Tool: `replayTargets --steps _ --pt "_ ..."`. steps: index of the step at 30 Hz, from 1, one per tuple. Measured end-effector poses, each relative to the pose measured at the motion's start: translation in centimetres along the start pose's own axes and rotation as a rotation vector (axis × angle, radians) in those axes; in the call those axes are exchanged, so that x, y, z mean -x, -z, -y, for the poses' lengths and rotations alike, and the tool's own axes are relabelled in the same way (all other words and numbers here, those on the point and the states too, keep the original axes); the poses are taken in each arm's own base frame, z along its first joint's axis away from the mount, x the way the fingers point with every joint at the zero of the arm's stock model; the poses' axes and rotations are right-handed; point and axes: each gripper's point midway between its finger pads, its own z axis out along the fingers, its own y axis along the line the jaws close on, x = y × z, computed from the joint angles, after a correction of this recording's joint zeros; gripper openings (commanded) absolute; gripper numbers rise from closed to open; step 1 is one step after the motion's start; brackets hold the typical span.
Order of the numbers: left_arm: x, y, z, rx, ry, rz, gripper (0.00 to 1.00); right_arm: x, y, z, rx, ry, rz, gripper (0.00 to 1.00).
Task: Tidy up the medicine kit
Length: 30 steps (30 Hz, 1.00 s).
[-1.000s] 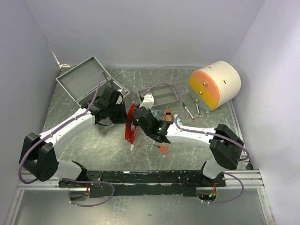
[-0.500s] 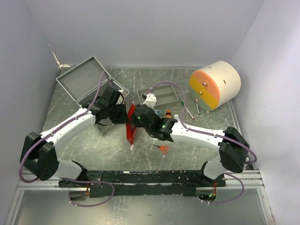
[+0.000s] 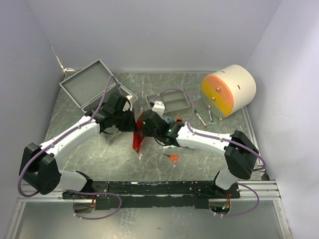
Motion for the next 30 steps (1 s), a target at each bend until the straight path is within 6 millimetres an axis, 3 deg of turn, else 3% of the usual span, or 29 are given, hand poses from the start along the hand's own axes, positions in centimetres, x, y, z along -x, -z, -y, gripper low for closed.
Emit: replayTargets --steps 6,10,15,23,30 --pt "0.3 0.9 0.4 -0.021 -0.047 0.026 0.07 1.4 1.0 0.4 0.037 -0.031 0.013 0.24" --pt "0.3 1.3 0.3 -0.022 -0.071 0.038 0.07 3.4 3.7 0.4 0.125 -0.051 0.057 0.34" --pt "0.0 1.3 -0.3 -0.001 -0.090 0.038 0.07 5.0 5.6 3.1 0.132 -0.056 0.106 0.42" --pt "-0.5 1.7 -0.8 0.004 -0.126 0.044 0.07 4.1 2.7 10.7 -0.040 -0.034 0.031 0.49" --pt "-1.3 2.1 -1.2 -0.003 -0.146 0.060 0.07 0.5 -1.8 14.2 -0.145 0.098 -0.125 0.50"
